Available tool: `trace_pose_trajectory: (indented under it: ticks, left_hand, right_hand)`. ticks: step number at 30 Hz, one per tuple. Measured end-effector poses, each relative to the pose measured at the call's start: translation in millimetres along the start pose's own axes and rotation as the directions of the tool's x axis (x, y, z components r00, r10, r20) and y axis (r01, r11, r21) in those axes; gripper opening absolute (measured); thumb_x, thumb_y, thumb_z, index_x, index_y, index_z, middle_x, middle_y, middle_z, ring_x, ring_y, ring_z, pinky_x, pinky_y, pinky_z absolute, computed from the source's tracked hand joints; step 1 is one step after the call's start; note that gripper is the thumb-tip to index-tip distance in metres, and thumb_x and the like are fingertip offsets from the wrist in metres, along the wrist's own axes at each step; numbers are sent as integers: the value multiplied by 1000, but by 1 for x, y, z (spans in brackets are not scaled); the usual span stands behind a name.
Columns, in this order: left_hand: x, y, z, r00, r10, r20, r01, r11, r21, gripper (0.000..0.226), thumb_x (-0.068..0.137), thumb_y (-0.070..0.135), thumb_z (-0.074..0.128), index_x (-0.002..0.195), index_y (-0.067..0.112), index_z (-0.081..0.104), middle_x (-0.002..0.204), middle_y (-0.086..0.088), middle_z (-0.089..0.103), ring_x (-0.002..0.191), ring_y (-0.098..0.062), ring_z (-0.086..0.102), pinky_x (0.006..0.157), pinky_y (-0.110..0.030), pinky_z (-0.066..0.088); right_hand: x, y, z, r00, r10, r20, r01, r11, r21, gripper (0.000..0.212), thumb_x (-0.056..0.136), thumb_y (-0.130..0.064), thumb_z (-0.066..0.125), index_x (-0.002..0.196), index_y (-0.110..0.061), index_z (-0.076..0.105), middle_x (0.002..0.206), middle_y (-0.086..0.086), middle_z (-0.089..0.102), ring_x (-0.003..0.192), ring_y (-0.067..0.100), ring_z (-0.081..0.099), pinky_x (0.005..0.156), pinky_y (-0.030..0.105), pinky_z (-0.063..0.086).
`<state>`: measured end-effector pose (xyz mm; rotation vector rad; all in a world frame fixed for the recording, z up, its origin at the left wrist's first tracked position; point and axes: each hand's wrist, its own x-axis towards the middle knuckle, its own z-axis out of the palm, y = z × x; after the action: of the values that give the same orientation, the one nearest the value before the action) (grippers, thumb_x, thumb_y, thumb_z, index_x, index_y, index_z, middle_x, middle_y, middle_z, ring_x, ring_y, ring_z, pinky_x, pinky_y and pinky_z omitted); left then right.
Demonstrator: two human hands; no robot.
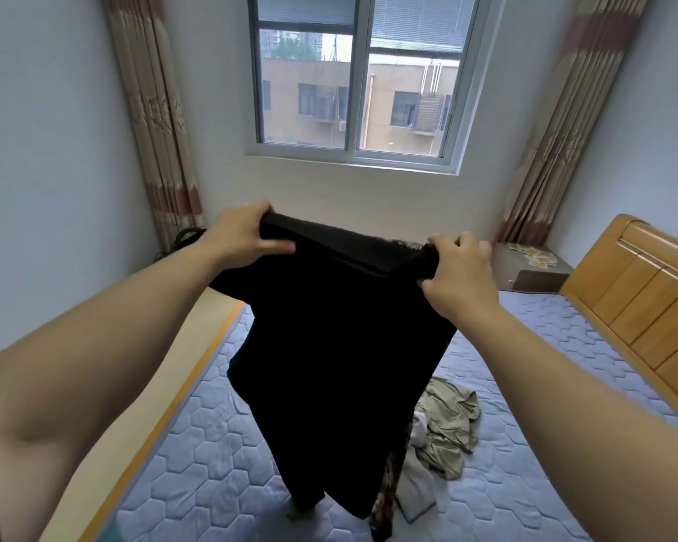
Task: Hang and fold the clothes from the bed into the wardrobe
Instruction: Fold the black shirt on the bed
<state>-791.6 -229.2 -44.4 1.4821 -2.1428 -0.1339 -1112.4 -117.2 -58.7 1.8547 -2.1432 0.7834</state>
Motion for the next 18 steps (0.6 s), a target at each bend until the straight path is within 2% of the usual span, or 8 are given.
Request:
trace_pose_trajectory:
  ticks: [2,4,7,10,13,15,16,18]
  left_hand:
    - [-10,-8,-5,976,67,206,-102,981,164,58,70,41,90,113,19,57,107,-2,61,97,-24,59,86,-44,54]
    - [-17,-19,-4,947,58,316,-173,921,350,54,71,23,89,114,18,57,111,-2,58,101,-24,58,88,-44,53]
    - [-25,-45,0,960,30,280,-157,883,442,33,80,12,75,111,16,65,110,-6,58,102,-29,60,88,-44,54]
    - [-33,-70,4,970,-64,235,-69,853,517,21,84,19,73,105,14,72,103,-7,63,98,-31,64,86,-40,55]
    - [-42,-91,12,956,-218,197,81,839,537,15,92,38,66,96,24,66,87,2,61,85,-23,62,82,-39,54]
    - [-44,-102,21,923,-314,224,155,834,530,20,95,45,57,96,26,64,89,2,63,83,-21,61,82,-40,54]
    - [-45,-108,28,892,-351,284,183,856,484,24,98,44,55,99,23,66,95,-2,66,87,-23,62,84,-39,54]
    - [-50,-116,42,813,-375,445,248,915,318,28,102,35,52,106,13,68,105,-10,69,92,-27,63,82,-35,50]
  right_hand:
    - [-1,-4,12,995,39,88,-32,996,-82,33,91,-15,64,125,-15,64,109,9,46,116,35,42,86,37,43]
    - [-1,-11,21,974,98,204,-79,992,-98,29,94,-10,54,122,-11,64,104,8,42,116,37,43,82,37,41]
    - [-2,-24,36,953,131,273,-111,990,-89,30,94,-9,48,123,-8,55,118,13,47,119,39,42,78,38,37]
    - [-2,-35,49,949,123,289,-109,992,-63,23,92,-7,48,114,-6,55,120,12,44,118,37,41,78,38,37]
    - [1,-40,57,939,113,325,-103,994,-46,5,90,-4,49,90,-8,51,108,8,44,104,32,46,70,34,40]
    - [4,-39,62,919,109,378,-95,994,-53,11,88,-1,50,79,-8,50,99,9,51,82,27,54,56,29,40]
    - [5,-39,66,891,106,442,-93,994,-51,12,87,2,48,81,-8,51,99,11,54,74,27,59,50,28,42]
    - [3,-39,73,794,94,600,-109,994,-11,28,89,9,41,102,-11,57,110,13,51,73,36,66,42,32,51]
